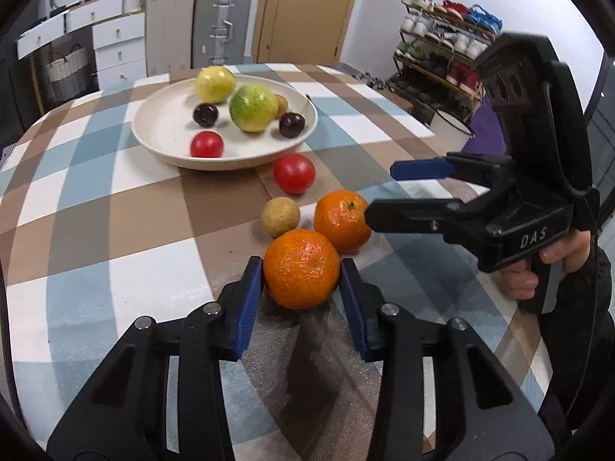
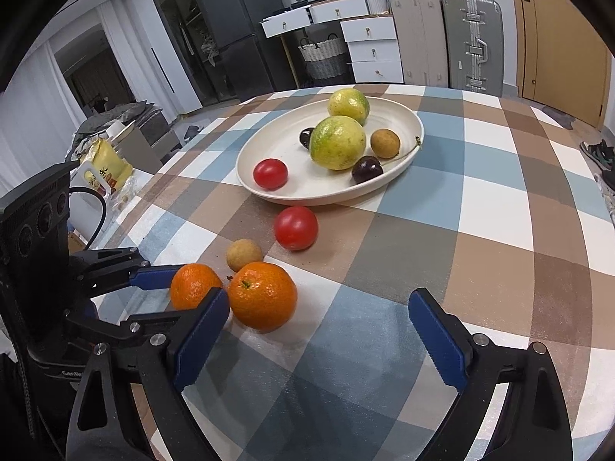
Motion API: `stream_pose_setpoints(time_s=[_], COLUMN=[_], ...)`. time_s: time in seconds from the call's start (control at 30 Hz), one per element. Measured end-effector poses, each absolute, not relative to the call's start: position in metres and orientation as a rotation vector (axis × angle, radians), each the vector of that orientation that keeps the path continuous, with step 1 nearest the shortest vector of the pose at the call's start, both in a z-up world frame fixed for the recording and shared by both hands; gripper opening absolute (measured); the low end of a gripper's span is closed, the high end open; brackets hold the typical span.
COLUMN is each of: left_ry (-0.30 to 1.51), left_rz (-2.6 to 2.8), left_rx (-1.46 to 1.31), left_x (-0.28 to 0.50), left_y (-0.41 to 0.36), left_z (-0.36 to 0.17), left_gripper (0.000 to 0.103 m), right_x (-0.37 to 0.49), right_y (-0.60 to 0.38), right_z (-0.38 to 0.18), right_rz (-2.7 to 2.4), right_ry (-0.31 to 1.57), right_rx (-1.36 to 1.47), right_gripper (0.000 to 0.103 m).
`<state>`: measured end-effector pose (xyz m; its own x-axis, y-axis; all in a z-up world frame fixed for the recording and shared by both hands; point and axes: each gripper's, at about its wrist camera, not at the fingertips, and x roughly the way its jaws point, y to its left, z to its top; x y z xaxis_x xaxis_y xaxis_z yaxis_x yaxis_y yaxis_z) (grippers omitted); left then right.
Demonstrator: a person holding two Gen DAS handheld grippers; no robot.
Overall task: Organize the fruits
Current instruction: 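Grasp the larger orange with the left gripper while the right gripper grasps the other orange, then lift both oranges and carry them over the white plate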
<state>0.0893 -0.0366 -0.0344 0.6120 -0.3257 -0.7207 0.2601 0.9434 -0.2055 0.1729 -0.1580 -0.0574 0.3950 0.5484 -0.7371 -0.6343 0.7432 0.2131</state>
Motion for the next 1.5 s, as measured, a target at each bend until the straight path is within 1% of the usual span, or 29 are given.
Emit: stream_pose_setpoints(time_s=[0.07,0.27,0.33,0.37,0.43,0.5,0.53,0.67,0.7,1.0,1.5], left_ry=[0.844,0.791,0.787,0.787,0.785,0.784,0.783,0.783,0.784,0.775,0.731], left_rz=[-0.314,-0.244,-0.234,-0.233,-0.227,-0.226,-0.227,-0.222,-0.222,-0.218,-0.195], left_rx=[-0.089,-0.114,-0.117,-0.12,-0.123,-0.127,-0.131,-0.146,-0.15,-0.153,-0.15], left_x=[0.085,0.071,0.07,0.07,0.069,0.069,0.069,0.069,0.069,0.07,0.071], left_y=[-0.032,-0.015,-0.01,-0.009,-0.006,-0.005,-0.005,-0.003,-0.002,-0.001,0.0], left_z=[-0.033,-0.025,-0.024,-0.025,-0.025,-0.025,-0.025,-0.025,-0.025,-0.026,-0.015], left_gripper=[0.037,0.037,0.037,0.037,0.037,0.037,0.037,0.037,0.037,0.037,0.037], right_x=[0.17,0.162,0.16,0.159,0.157,0.156,0.155,0.154,0.154,0.15,0.155], right_y=[-0.156,-0.137,-0.131,-0.129,-0.124,-0.12,-0.119,-0.116,-0.116,-0.119,-0.139], right_z=[-0.057,-0.062,-0.065,-0.066,-0.068,-0.069,-0.069,-0.07,-0.07,-0.068,-0.048], right_rz=[0.762,0.782,0.787,0.789,0.797,0.801,0.803,0.807,0.808,0.822,0.804], right_ry=[0.885,0.889,0.893,0.893,0.891,0.889,0.885,0.879,0.873,0.854,0.779], right_rx=[-0.12,-0.194,-0.219,-0.227,-0.248,-0.261,-0.265,-0.279,-0.284,-0.277,-0.167], right_gripper=[0.096,0.088,0.081,0.08,0.073,0.068,0.062,0.05,0.043,0.043,0.043])
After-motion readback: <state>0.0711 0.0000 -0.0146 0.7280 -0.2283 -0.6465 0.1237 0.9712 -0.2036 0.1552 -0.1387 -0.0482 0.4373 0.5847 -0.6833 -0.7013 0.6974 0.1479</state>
